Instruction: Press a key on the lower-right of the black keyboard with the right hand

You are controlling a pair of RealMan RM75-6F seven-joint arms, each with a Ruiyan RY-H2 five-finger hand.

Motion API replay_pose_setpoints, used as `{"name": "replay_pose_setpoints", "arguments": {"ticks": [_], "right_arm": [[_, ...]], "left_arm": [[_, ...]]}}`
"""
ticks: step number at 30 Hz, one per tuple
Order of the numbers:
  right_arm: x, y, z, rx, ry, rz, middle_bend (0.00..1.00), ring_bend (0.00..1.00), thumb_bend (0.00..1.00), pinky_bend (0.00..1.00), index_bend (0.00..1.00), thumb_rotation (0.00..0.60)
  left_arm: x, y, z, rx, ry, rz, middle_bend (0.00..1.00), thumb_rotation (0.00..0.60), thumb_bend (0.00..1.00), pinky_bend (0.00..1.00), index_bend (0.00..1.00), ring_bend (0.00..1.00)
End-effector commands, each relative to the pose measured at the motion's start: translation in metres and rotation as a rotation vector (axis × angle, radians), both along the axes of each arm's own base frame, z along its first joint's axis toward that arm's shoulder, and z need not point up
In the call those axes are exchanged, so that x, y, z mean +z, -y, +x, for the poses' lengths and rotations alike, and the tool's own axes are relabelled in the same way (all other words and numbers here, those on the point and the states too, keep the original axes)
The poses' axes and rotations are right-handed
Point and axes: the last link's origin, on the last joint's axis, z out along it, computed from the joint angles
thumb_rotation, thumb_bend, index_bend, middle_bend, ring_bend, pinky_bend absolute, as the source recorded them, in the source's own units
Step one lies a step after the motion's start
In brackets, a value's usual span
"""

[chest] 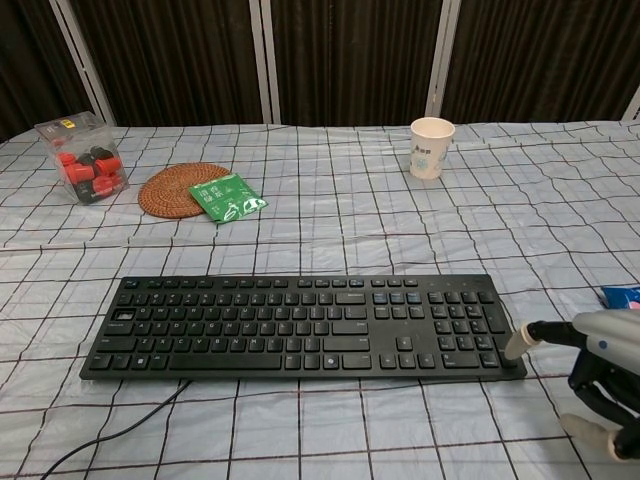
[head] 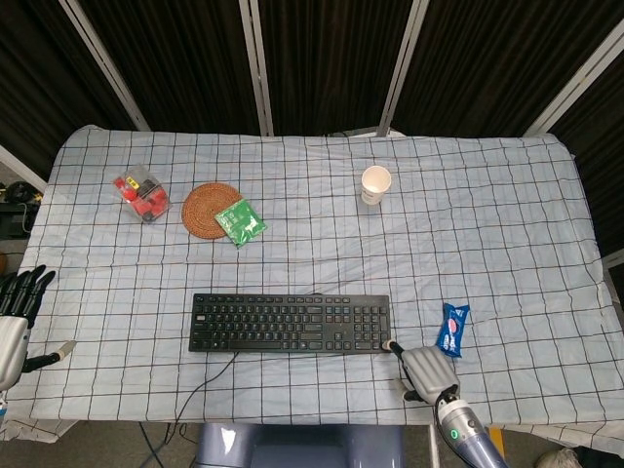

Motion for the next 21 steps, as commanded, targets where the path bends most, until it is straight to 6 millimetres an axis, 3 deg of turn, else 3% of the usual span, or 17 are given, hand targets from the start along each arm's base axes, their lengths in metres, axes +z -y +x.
{"name": "replay_pose_setpoints", "arguments": {"ticks": [1, 21], "right_arm": [[-0.002, 0.0, -0.001, -0.006, -0.004, 0.002, 0.82, 0.79, 0.41, 0.7, 0.2, 0.6], [-0.018, -0.005, -0.002, -0.03, -0.025, 0.027, 0.82, 0.79, 0.41, 0.7, 0.2, 0.6]], "left_arm": [[0.0, 0.0, 0.0, 0.0, 0.0, 0.0, 0.0, 0.6, 0.0, 0.0, 0.0, 0.0], [0.0, 0.0, 0.0, 0.001, -0.001, 0.002, 0.0, 0.6, 0.0, 0.0, 0.0, 0.0]]}}
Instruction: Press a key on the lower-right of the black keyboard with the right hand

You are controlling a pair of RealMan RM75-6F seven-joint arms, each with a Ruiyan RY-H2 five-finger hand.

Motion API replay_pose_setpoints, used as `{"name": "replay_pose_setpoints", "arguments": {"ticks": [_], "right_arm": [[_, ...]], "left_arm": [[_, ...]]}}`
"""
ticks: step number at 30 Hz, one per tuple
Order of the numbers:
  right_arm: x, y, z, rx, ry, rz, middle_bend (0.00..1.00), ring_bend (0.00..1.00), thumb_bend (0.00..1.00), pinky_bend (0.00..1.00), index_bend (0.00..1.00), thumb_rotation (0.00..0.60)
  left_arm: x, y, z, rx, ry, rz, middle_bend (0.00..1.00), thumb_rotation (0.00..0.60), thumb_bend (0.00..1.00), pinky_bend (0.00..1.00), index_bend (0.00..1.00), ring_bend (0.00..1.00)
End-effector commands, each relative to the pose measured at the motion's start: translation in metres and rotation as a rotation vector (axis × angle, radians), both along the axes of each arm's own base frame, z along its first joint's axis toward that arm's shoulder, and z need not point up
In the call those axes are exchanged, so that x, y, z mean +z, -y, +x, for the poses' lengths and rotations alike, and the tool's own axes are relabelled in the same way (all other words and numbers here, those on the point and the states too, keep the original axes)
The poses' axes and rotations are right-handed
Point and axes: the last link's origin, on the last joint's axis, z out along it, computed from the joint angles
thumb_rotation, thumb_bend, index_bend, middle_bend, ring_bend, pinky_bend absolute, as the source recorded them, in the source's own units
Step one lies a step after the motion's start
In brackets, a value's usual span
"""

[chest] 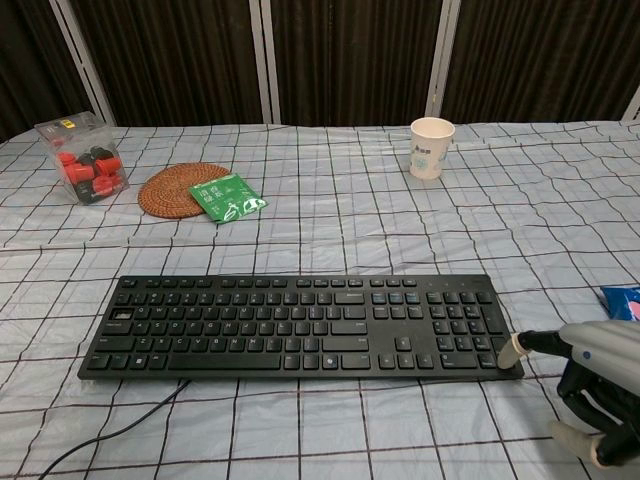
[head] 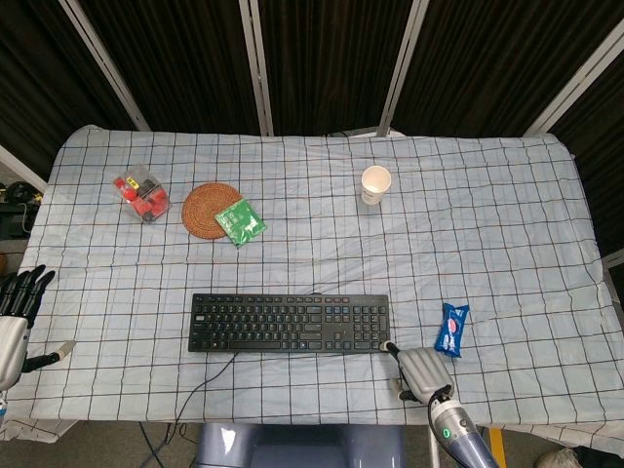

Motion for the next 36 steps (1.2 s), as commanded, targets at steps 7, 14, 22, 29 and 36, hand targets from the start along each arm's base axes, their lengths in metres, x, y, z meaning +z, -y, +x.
{"name": "replay_pose_setpoints", "arguments": {"ticks": [7, 14, 22, 29, 36], "right_arm": [[0.003, 0.001, 0.004, 0.017, -0.001, -0.012, 0.82, 0.79, 0.41, 0.7, 0.2, 0.6], [0.03, 0.016, 0.024, 0.092, 0.055, -0.117, 0.82, 0.79, 0.41, 0.7, 0.2, 0.6], [0.084, 0.029, 0.018, 0.175, 0.066, -0.268, 0.75, 0.69, 0.39, 0.65, 0.2, 0.6], [0.112, 0.018, -0.008, 0.188, 0.075, -0.323, 0.13, 0.06, 0.23, 0.2, 0.06, 0.6], [0.141, 0.001, -0.049, 0.191, -0.032, -0.343, 0.0, 0.0, 0.12, 0.0, 0.0, 0.6]], "left_arm": [[0.0, 0.0, 0.0, 0.0, 0.0, -0.001, 0.0, 0.6, 0.0, 0.0, 0.0, 0.0], [0.0, 0.0, 0.0, 0.002, 0.0, 0.0, 0.0, 0.6, 0.0, 0.0, 0.0, 0.0], [0.0, 0.002, 0.0, 0.0, -0.003, 0.002, 0.0, 0.6, 0.0, 0.0, 0.0, 0.0], [-0.001, 0.002, 0.001, -0.001, -0.007, 0.0, 0.0, 0.6, 0.0, 0.0, 0.0, 0.0], [-0.003, 0.004, 0.0, 0.005, -0.03, -0.01, 0.0, 0.6, 0.0, 0.0, 0.0, 0.0]]}}
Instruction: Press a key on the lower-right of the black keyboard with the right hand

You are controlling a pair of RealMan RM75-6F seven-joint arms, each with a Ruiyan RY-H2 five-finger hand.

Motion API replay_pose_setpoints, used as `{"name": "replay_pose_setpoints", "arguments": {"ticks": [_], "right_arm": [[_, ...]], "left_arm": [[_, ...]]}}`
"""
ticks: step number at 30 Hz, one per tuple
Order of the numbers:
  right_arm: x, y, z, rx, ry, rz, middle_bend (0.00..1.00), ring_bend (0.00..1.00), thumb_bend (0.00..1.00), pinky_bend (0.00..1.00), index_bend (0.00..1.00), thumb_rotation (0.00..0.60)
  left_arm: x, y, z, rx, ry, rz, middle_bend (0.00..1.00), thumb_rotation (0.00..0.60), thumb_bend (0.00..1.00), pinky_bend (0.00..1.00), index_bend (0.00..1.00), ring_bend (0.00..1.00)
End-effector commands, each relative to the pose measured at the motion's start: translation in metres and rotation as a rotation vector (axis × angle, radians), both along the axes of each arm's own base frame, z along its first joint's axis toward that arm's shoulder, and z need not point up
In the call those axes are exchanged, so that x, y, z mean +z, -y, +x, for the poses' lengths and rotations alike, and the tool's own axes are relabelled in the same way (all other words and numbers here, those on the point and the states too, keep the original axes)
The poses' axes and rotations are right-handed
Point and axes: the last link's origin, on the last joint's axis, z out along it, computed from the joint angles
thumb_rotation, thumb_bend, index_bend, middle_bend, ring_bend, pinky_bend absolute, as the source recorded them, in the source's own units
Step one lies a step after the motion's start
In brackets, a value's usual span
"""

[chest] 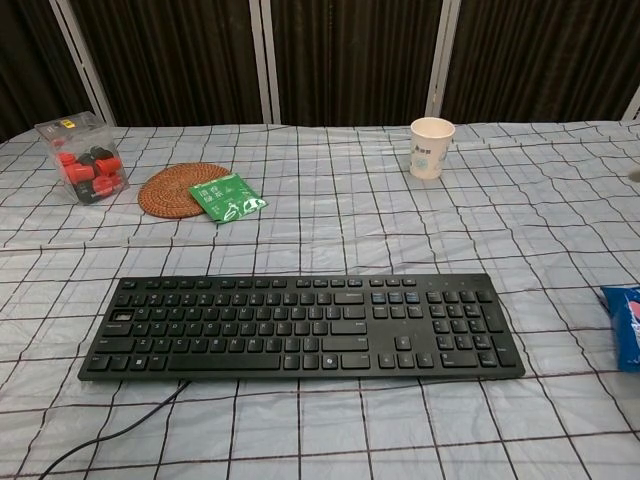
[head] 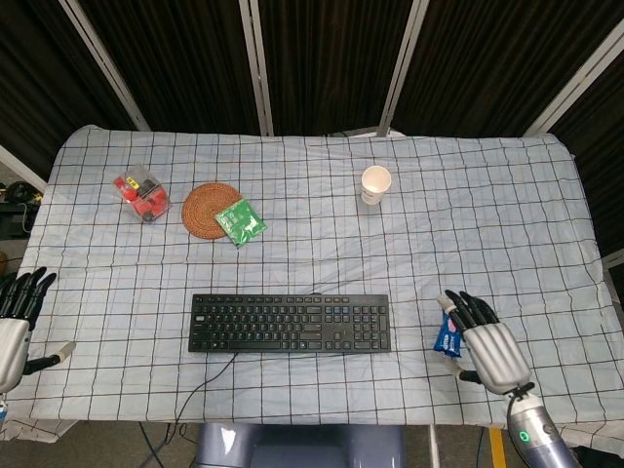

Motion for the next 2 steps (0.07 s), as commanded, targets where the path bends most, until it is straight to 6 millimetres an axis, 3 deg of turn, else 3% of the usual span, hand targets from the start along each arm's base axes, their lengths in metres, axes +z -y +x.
{"name": "replay_pose_setpoints", "arguments": {"ticks": [1, 2], "right_arm": [[0.0172, -0.0084, -0.0192, 0.001, -0.062, -0.048, 0.0, 0.0, 0.12, 0.0, 0.0, 0.6], [0.0223, -0.0082, -0.022, 0.013, -0.07, -0.082, 0.0, 0.0, 0.12, 0.0, 0.0, 0.6]], "left_arm": [[-0.0013, 0.0008, -0.0011, 0.01, -0.011, -0.008, 0.0, 0.6, 0.0, 0.0, 0.0, 0.0], [-0.0017, 0.0009, -0.0009, 0.011, -0.012, -0.009, 0.0, 0.6, 0.0, 0.0, 0.0, 0.0]]}}
